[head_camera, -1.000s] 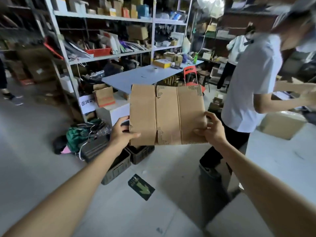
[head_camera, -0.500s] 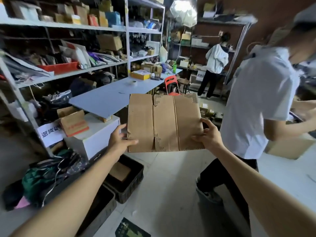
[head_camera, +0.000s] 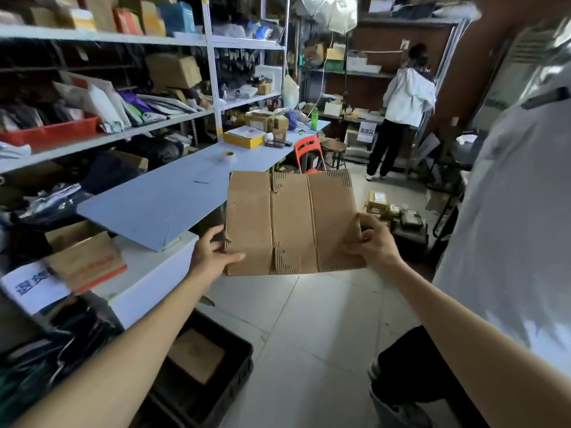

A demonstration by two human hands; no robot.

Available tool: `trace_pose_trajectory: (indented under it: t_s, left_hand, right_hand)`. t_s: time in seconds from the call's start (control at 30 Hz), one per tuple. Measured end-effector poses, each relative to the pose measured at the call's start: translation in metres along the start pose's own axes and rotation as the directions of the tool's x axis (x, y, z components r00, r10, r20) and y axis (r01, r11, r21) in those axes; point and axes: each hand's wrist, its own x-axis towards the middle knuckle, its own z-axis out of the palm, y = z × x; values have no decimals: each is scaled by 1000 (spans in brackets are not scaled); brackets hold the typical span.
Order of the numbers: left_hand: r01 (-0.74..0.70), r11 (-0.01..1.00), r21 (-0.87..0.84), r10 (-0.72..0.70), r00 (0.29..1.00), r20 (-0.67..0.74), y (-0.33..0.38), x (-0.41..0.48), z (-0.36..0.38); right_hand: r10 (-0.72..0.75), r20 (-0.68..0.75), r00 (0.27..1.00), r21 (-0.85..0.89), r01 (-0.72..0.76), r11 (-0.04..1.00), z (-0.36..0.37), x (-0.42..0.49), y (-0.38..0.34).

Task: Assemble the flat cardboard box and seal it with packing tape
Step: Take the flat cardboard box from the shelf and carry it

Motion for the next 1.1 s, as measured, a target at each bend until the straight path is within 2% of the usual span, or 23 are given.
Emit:
trace_pose_trajectory:
  t_s: [0.33, 0.6, 0.7, 0.83, 0.93, 1.1]
  left_hand:
    - [50, 997, 59, -41, 989, -143, 7, 186, 48]
    - [142, 989, 40, -123, 943, -308, -30, 315, 37]
    - [188, 982, -10, -178, 909, -376, -47, 374, 33]
    - [201, 978, -48, -203, 894, -400, -43, 453, 46]
    - [197, 979, -51, -199, 876, -441, -34, 512, 51]
    - [210, 977, -25, -194, 844, -499, -33, 594, 47]
  right_hand:
    - [-21, 184, 983, 33, 16, 999, 28, 227, 16]
    - [-83, 374, 924, -22, 98, 995, 138, 395, 22]
    - [-104, 409, 906, -39, 132, 991, 178, 465, 19]
    - [-151, 427, 891, -55, 192, 980, 204, 569, 11]
    - [-125, 458, 880, -47, 165, 985, 211, 624, -22]
    - [-108, 529, 842, -56, 161, 985, 257, 715, -27]
